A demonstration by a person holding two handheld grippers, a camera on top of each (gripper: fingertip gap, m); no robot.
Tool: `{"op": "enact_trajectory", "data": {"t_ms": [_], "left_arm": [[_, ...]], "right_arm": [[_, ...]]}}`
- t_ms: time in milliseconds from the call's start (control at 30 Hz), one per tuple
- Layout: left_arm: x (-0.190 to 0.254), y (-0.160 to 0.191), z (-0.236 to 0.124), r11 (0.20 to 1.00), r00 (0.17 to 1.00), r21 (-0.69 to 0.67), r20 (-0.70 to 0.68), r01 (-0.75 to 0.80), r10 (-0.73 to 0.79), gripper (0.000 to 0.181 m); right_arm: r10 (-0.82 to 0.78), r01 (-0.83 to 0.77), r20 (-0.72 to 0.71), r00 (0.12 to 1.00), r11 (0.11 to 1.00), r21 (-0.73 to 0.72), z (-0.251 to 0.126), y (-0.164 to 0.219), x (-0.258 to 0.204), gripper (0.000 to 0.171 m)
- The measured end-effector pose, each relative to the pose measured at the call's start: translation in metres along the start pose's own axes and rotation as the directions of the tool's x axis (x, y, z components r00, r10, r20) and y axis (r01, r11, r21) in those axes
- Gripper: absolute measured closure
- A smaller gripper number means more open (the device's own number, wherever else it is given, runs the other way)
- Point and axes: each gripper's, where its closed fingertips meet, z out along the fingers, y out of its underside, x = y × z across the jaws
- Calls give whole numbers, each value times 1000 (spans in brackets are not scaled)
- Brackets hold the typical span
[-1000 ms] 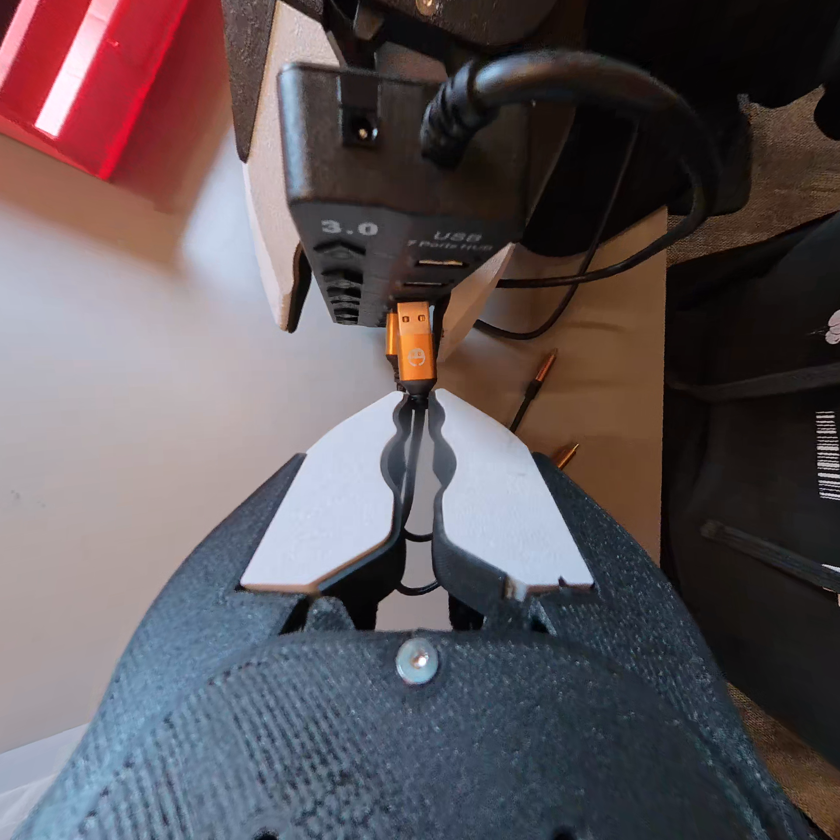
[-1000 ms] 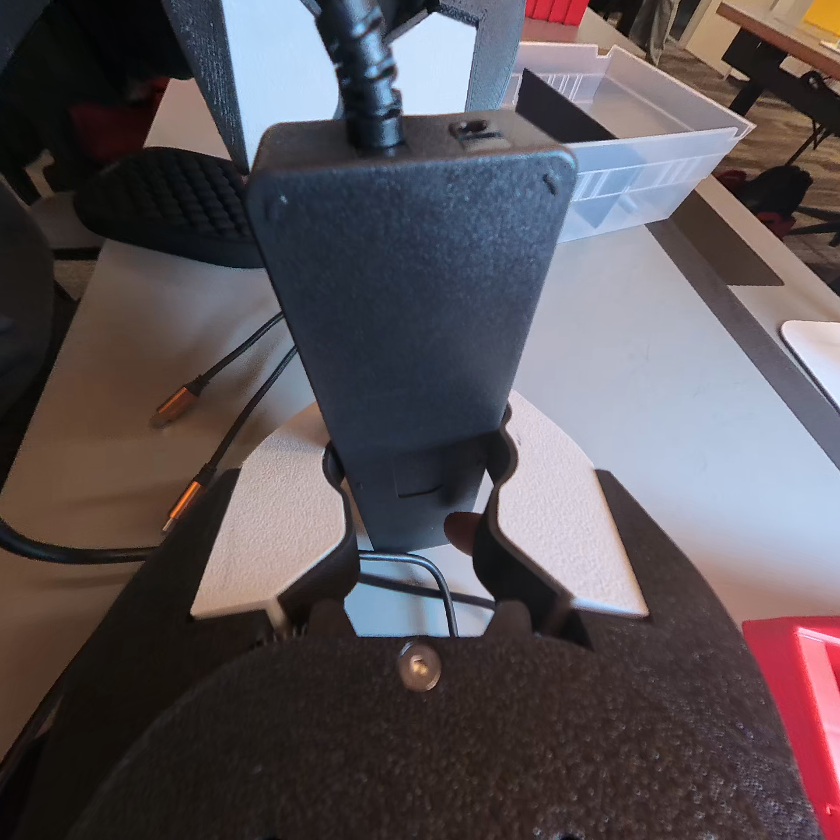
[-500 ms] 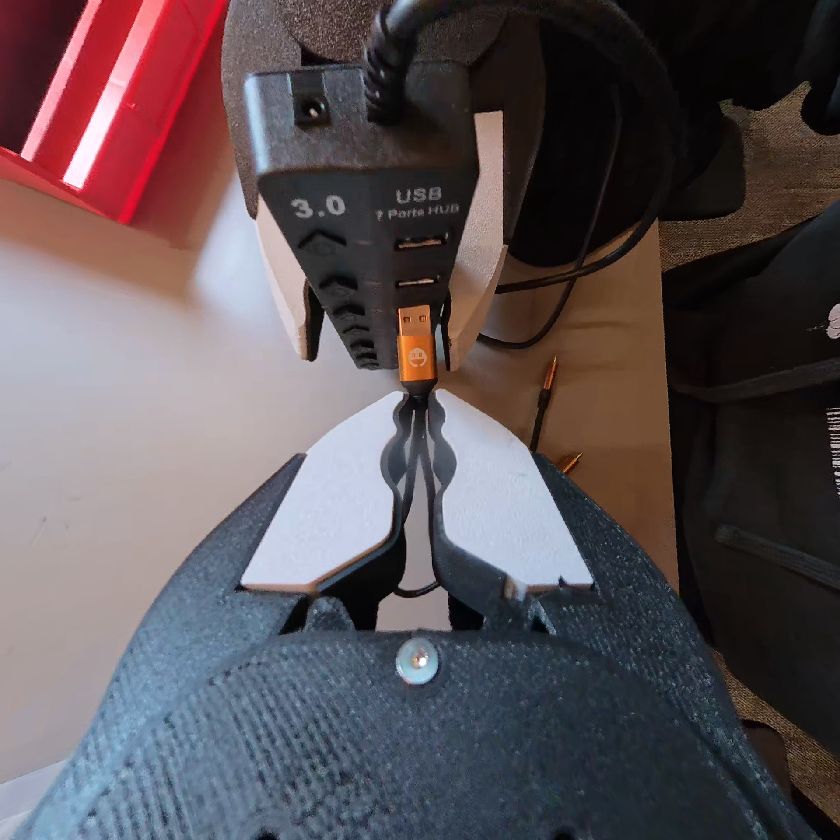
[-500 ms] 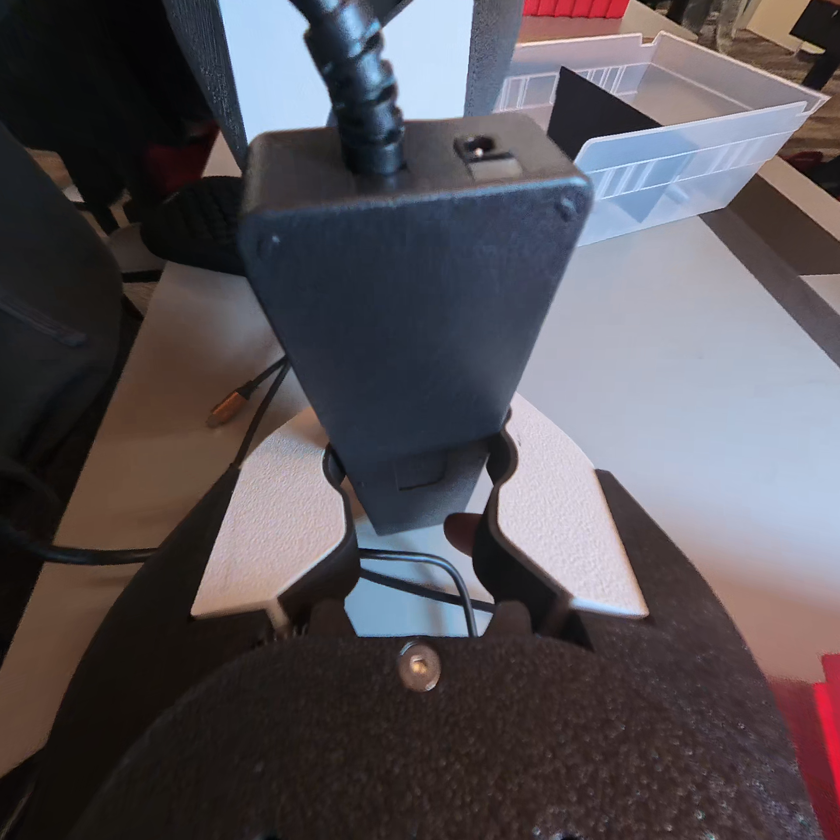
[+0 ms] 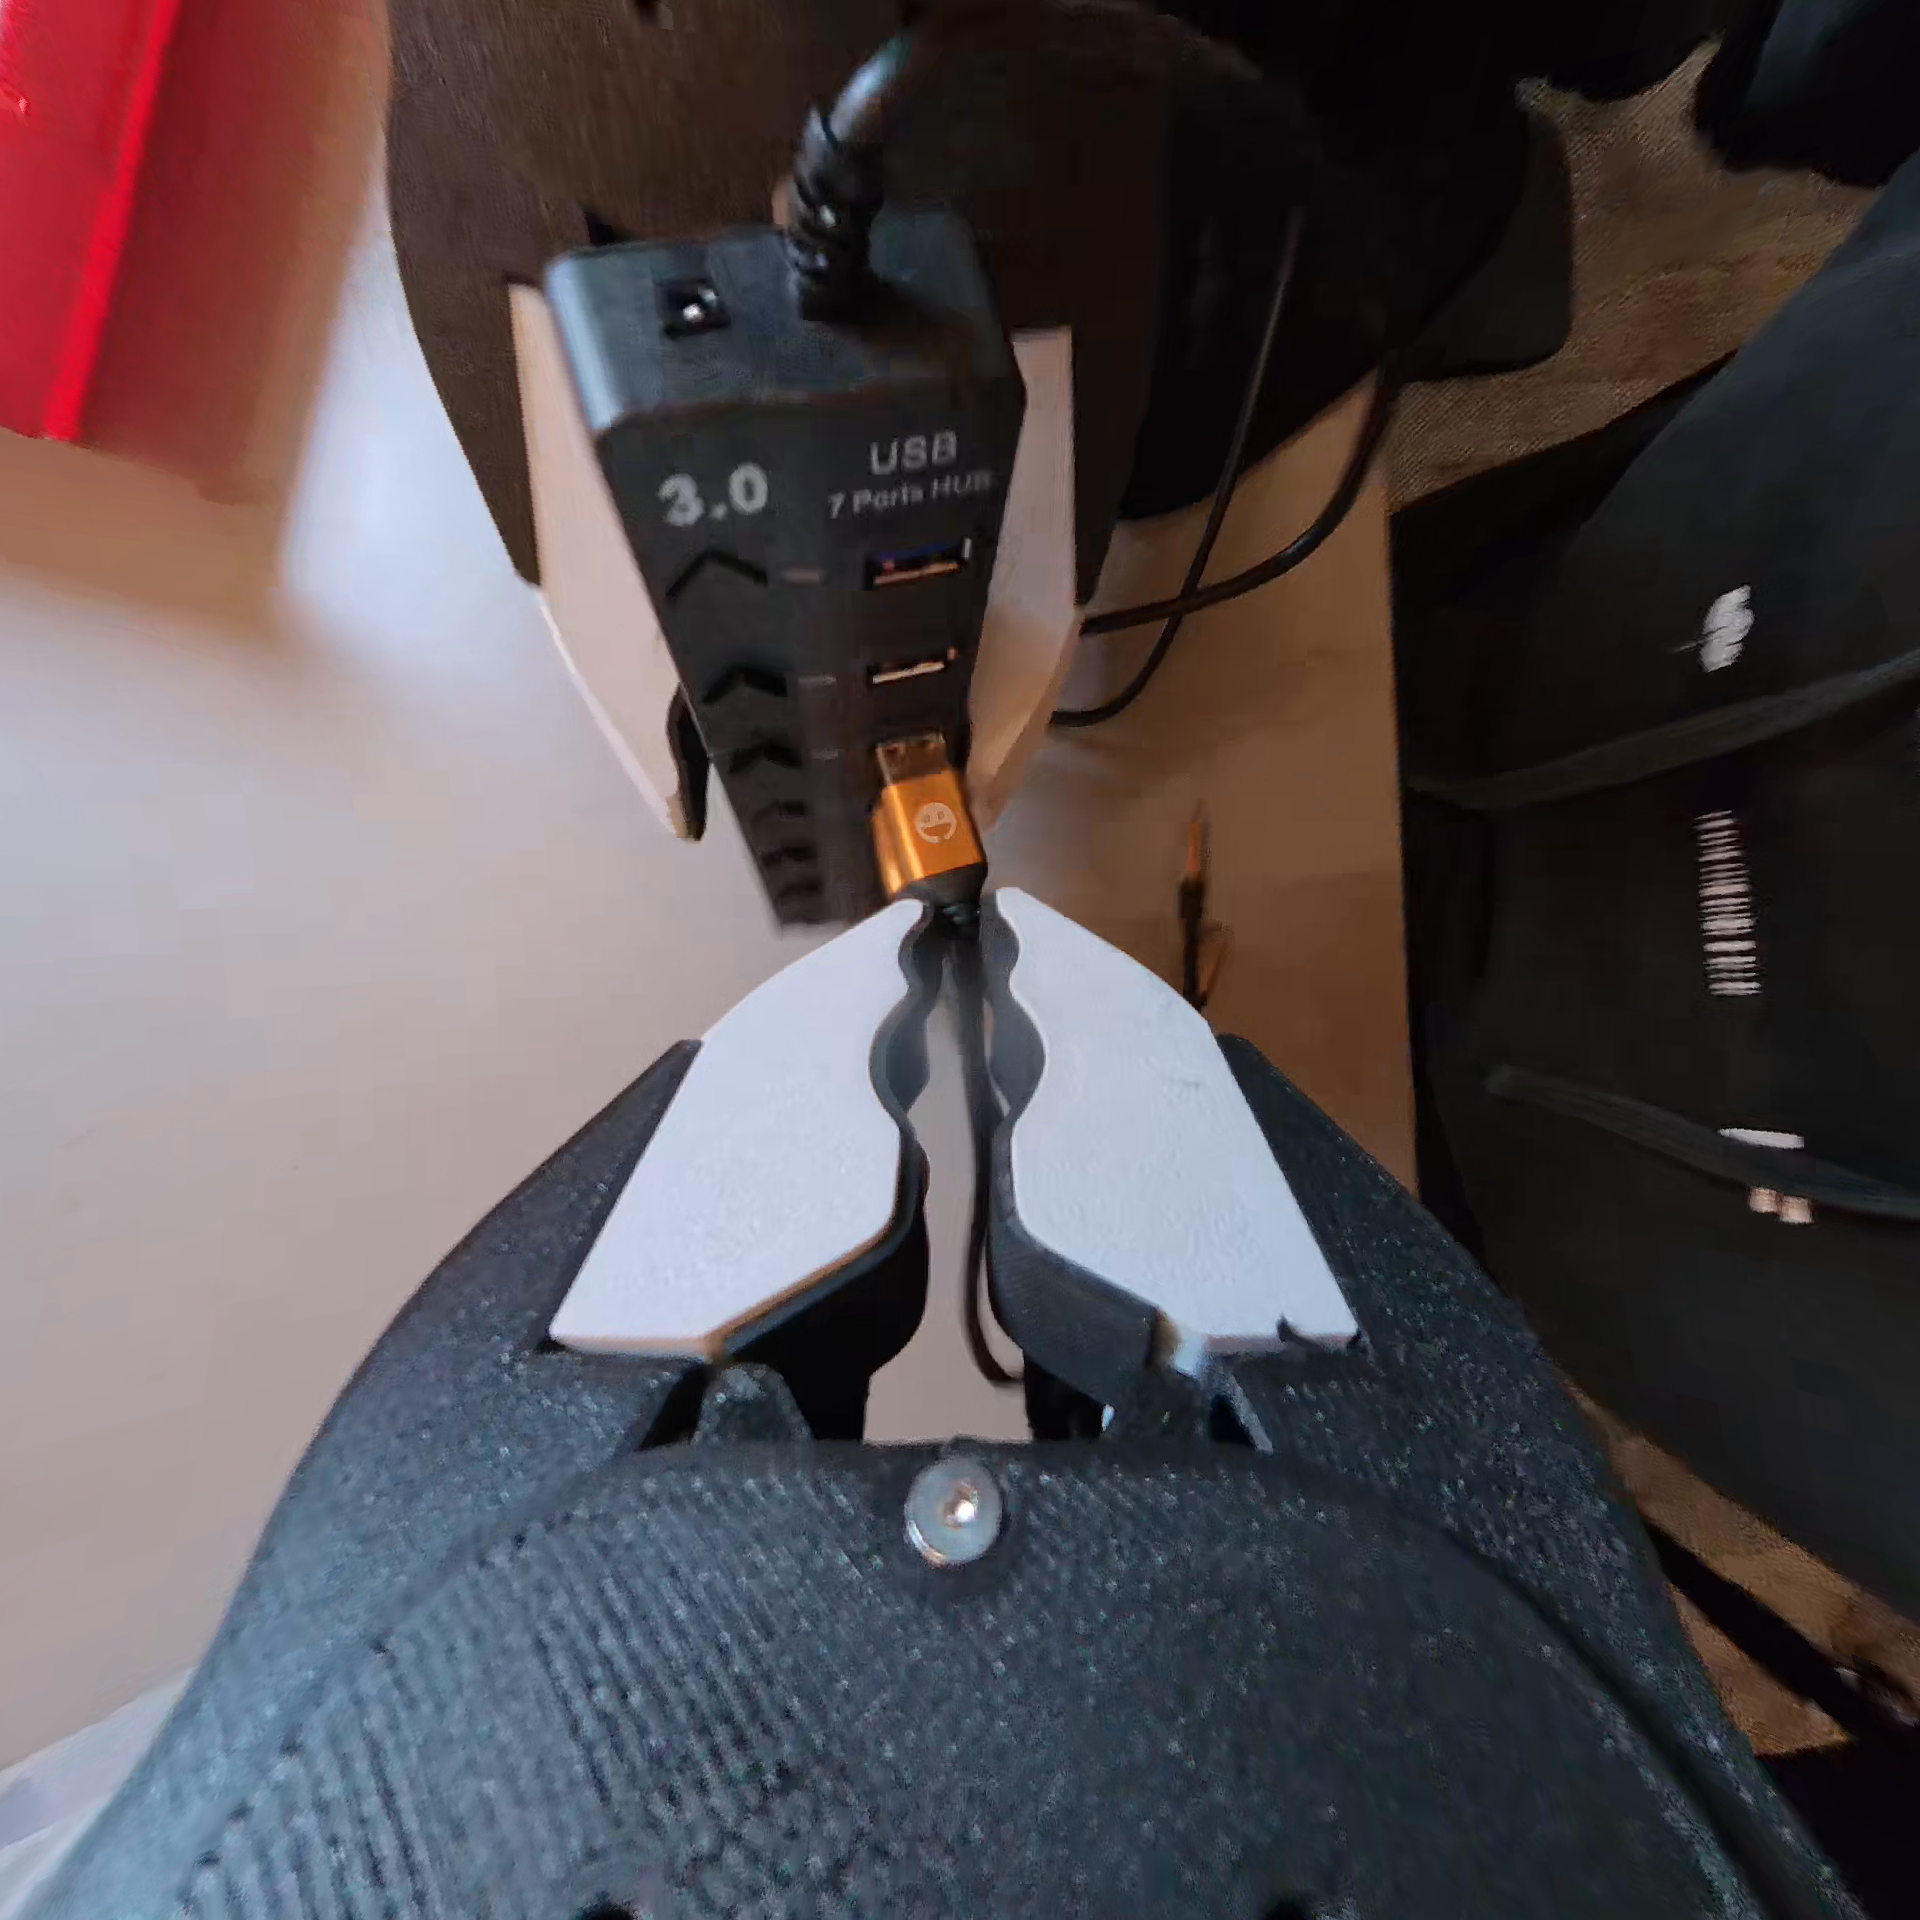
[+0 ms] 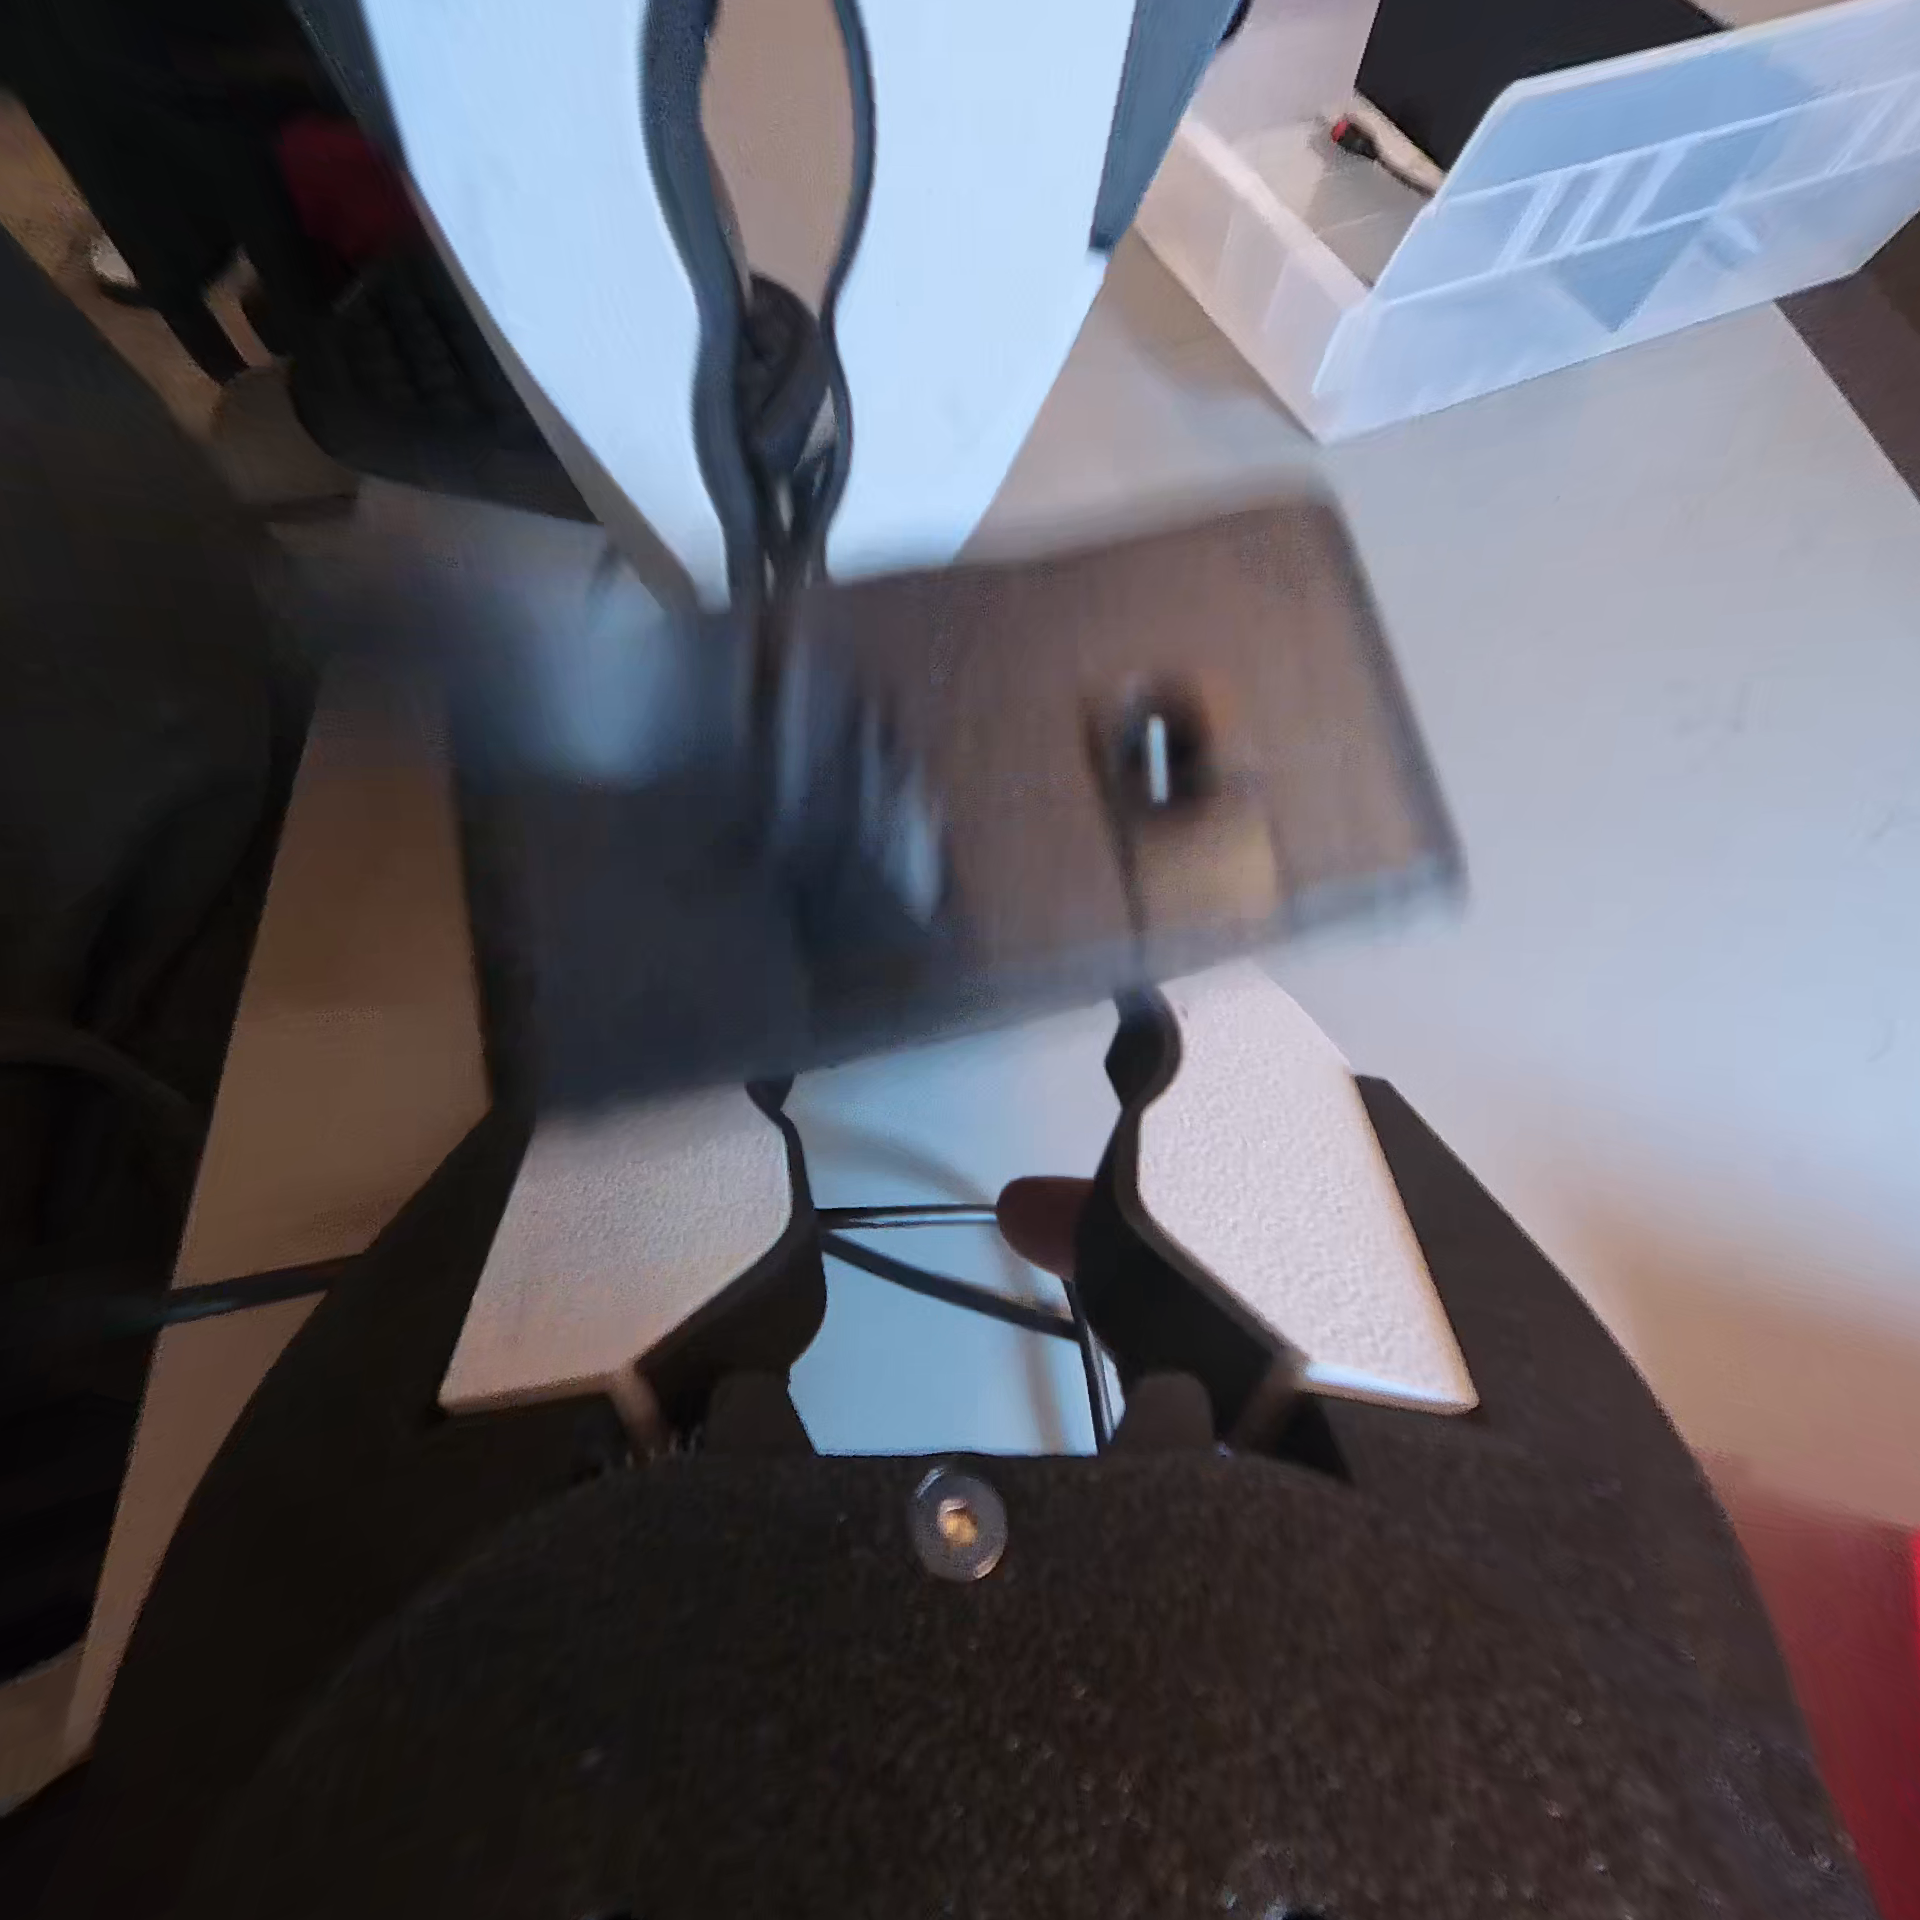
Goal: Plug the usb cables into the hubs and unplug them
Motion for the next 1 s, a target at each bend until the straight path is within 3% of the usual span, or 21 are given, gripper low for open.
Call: {"op": "enact_trajectory", "data": {"t_ms": [33, 200, 367, 500, 700, 833, 1000], "left_arm": [[3, -8, -4, 999, 999, 48, -35, 23, -21, 175], [3, 5, 4, 999, 1000, -29, -22, 15, -16, 175], [4, 4, 9, 998, 999, 55, -30, 41, -39, 175], [10, -1, 1, 968, 993, 240, -102, 74, -51, 174], [-14, -1, -41, 796, 996, 600, -58, 84, -61, 145], [-2, 6, -24, 652, 925, 705, -381, 278, 18, 135], [35, -21, 8, 697, 901, 699, -392, 158, 189, 123]], "right_arm": [[-8, 8, -1, 1000, 1000, -5, 2, 0, -1, 110], [-10, 10, 9, 1000, 1000, -24, 7, -1, -5, 112], [-20, 20, 5, 1000, 1000, -23, 10, 1, -5, 113], [-14, 14, 32, 999, 1000, 17, 6, -5, -11, 113], [-91, 17, 181, 979, 928, 373, -33, -56, -35, 112], [-136, -22, 241, 961, 831, 556, -58, -86, -46, 112], [-128, -69, 274, 953, 790, 610, -57, -103, -47, 113]]}}
